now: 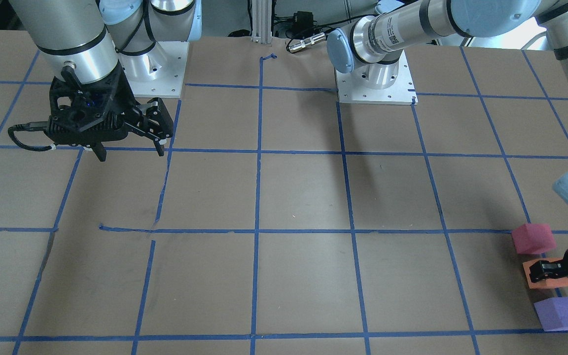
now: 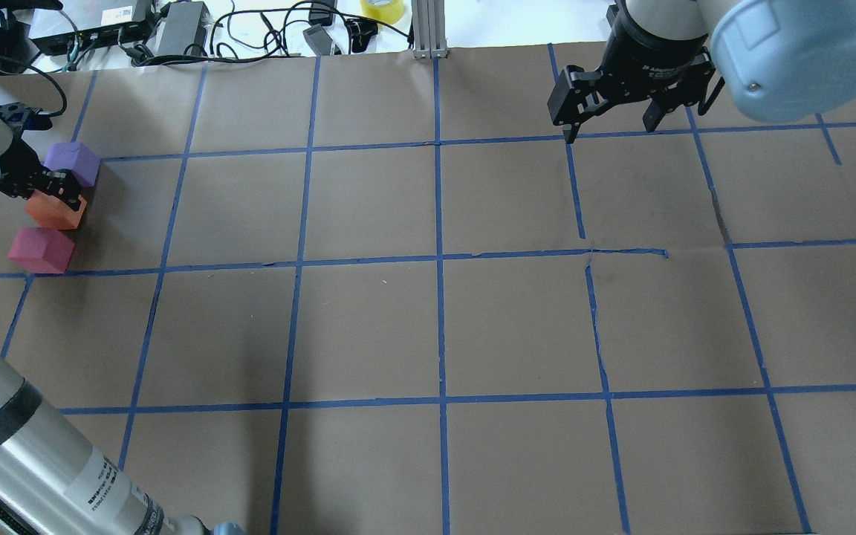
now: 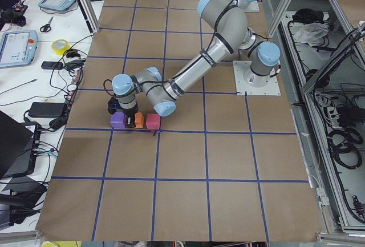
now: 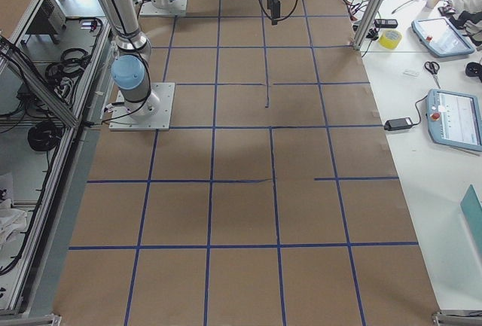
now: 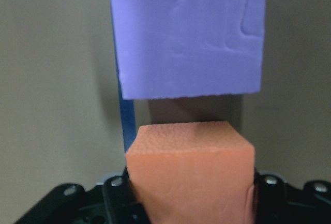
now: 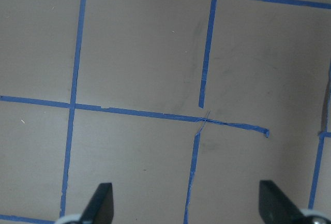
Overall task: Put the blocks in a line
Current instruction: 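Place the orange cube with the left gripper between the purple and pink cubes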
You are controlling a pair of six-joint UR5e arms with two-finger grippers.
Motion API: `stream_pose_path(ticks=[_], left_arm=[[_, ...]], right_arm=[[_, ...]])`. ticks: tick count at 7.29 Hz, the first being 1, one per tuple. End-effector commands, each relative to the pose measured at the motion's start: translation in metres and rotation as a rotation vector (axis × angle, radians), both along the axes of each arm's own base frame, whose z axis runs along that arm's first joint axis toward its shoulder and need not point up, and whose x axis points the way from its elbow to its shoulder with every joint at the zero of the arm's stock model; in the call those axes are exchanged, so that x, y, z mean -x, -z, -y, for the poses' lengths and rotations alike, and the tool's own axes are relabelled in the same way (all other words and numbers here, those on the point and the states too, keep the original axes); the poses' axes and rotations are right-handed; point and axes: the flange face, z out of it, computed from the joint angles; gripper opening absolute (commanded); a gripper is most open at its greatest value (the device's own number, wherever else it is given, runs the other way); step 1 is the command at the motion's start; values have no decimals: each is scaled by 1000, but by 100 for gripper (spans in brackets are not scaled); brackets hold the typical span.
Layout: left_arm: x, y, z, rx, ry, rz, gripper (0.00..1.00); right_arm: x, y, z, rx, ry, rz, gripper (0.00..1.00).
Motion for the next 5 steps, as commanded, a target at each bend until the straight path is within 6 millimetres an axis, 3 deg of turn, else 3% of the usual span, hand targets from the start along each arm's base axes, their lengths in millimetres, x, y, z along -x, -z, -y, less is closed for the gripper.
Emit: stream_pose_path(ticks=[1,2,3,5], left_arm=[[2,5,-2,-4,5,-11,0],[2,6,-2,-7,8,-12,32],[2,6,-2,-7,3,-12,99],[0,8,-2,-9,3,-9,100]], right_arm=[[0,0,0,0,0,-1,100],[0,1,0,-1,-1,-1,100],[0,2,-2,-3,-1,-3,100],[0,8,-5,-12,0,0,100]])
